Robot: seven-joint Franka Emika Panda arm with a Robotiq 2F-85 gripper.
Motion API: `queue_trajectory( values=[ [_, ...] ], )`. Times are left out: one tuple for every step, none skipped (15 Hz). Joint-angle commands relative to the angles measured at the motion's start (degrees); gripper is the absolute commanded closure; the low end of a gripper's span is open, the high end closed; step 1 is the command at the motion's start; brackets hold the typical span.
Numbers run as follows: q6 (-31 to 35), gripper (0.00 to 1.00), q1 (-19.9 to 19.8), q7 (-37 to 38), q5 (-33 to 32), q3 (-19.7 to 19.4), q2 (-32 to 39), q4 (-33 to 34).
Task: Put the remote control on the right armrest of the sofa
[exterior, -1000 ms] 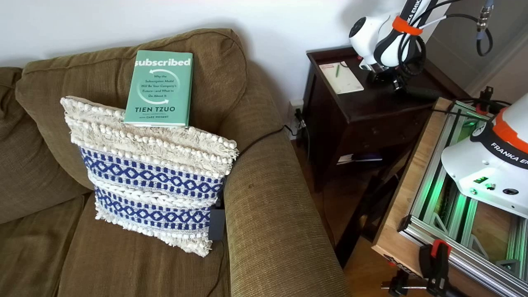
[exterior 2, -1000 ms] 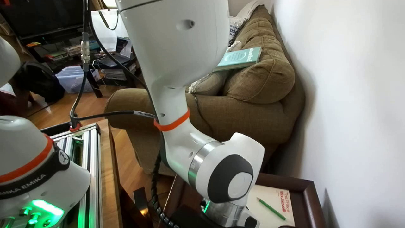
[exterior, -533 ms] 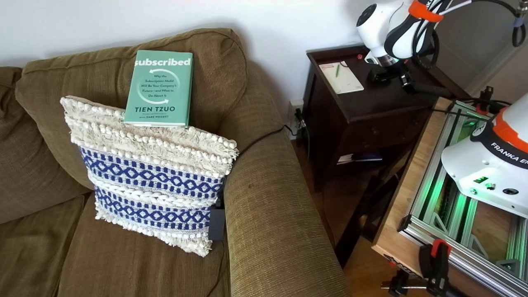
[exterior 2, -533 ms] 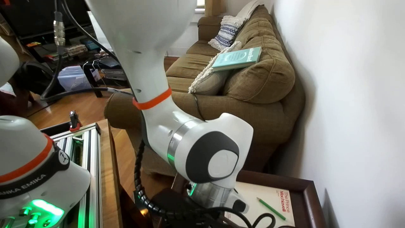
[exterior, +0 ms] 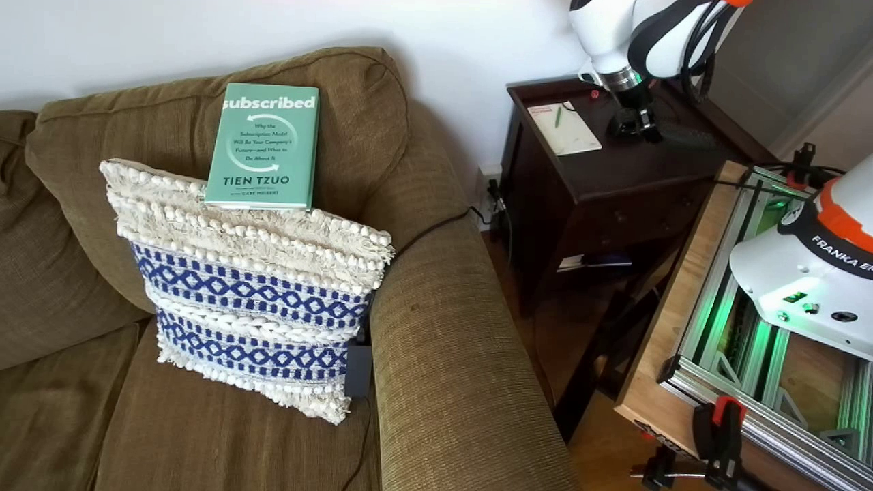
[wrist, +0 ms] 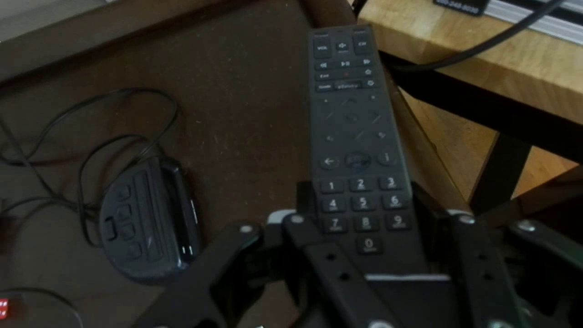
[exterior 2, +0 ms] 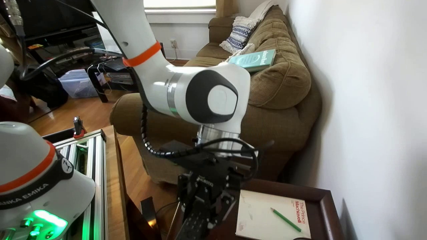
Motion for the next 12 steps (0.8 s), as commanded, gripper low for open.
queue_trajectory(
  values=[
    [-7.68, 0.74, 5.22, 3.53, 7.3, 3.62, -6.01, -1.18],
    [-11.51, 0.74, 7.03, 4.84, 10.57, 5.12, -6.66, -0.26],
    [-15.1, 0.74, 8.52, 5.93, 13.67, 6.36, -6.92, 0.95],
    [-19.74, 0.74, 10.26, 7.26, 16.99, 7.77, -7.04, 2.63],
    [-24.24, 0.74, 11.74, 8.8, 19.88, 8.85, -6.68, 4.68],
    [-29.25, 0.74, 13.16, 10.35, 23.05, 10.02, -6.12, 7.16],
    [-33.52, 0.74, 14.28, 12.13, 25.7, 10.89, -5.16, 9.76],
    [-37.26, 0.74, 15.4, 13.73, 28.48, 11.84, -4.3, 12.38],
    [-39.53, 0.74, 16.25, 15.2, 30.76, 12.53, -3.25, 14.83],
    [-40.82, 0.74, 16.93, 16.51, 32.92, 13.05, -2.25, 17.08],
    [-41.45, 0.74, 17.47, 17.71, 35.39, 13.51, -1.13, 19.42],
    [-40.8, 0.74, 17.84, 18.67, 37.47, 13.76, -0.16, 21.22]
  ],
)
